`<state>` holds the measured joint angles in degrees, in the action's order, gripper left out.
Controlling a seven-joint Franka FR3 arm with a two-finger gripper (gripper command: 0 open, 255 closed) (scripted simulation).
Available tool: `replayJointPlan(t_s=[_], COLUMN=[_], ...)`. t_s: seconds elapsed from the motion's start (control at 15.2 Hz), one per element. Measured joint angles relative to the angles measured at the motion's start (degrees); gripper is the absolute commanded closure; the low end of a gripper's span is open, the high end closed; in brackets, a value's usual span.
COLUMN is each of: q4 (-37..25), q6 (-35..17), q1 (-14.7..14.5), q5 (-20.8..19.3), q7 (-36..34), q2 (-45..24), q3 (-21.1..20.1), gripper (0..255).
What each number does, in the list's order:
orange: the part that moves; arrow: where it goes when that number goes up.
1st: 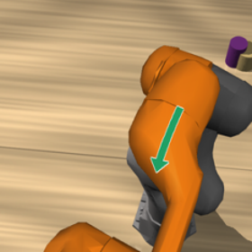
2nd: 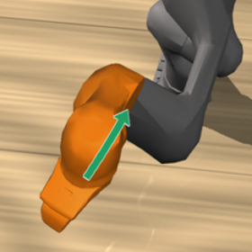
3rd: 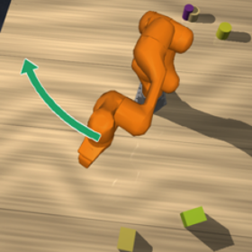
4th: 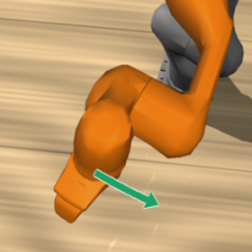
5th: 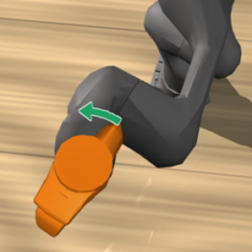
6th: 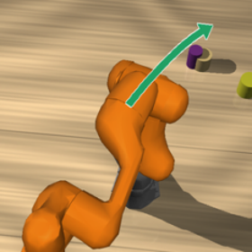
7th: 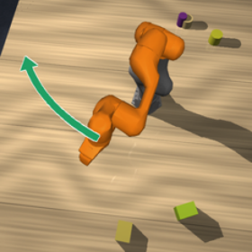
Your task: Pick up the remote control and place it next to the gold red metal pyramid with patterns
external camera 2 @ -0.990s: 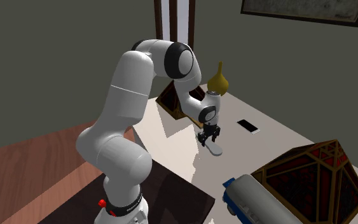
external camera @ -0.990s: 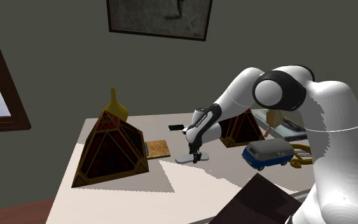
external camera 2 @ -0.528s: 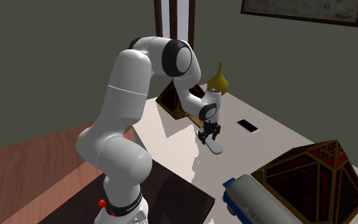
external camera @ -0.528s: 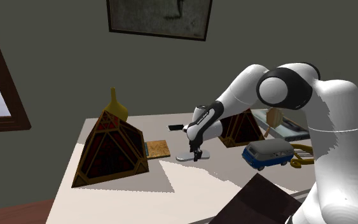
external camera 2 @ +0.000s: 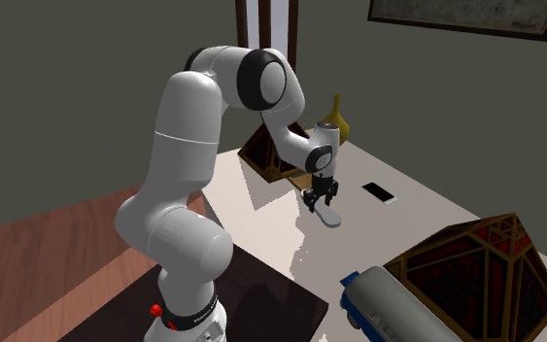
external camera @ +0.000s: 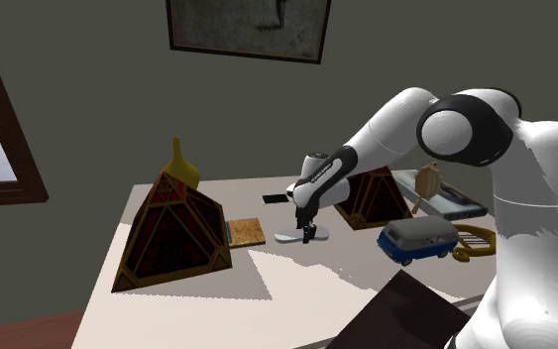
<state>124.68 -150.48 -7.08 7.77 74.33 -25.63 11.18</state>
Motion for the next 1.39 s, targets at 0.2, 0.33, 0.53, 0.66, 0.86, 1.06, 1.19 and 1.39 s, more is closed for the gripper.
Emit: replayJointPlan(t_s=[0.2, 0.33, 0.53, 0.66, 0.86, 1.06, 1.19, 1.39], q4=[0.3, 0.3, 0.7, 0.6, 0.3, 0.2, 0.1, -0.6], q6=[1.9, 3.1, 4.8, 6.2, 8.1, 10.2, 11.3, 13.5], q1=[-0.3, -0.5, -0.9, -1.2, -1.4, -1.6, -1.8, -1.9], q5=[-0.7, -1.2, -1.9, -2.4, -3.1, -3.8, -4.2, -4.8], q7=[-0.3, -0.6, -1.1, -1.5, -1.9, -2.4, -2.6, -2.9], q2=[2.2, 3.4, 5.6, 6.8, 8.6, 10.6, 11.6, 13.2], q3=[0.6, 0.9, 1.4, 1.6, 2.0, 2.4, 2.5, 2.7], gripper=[255, 255, 255, 255, 255, 255, 255, 255])
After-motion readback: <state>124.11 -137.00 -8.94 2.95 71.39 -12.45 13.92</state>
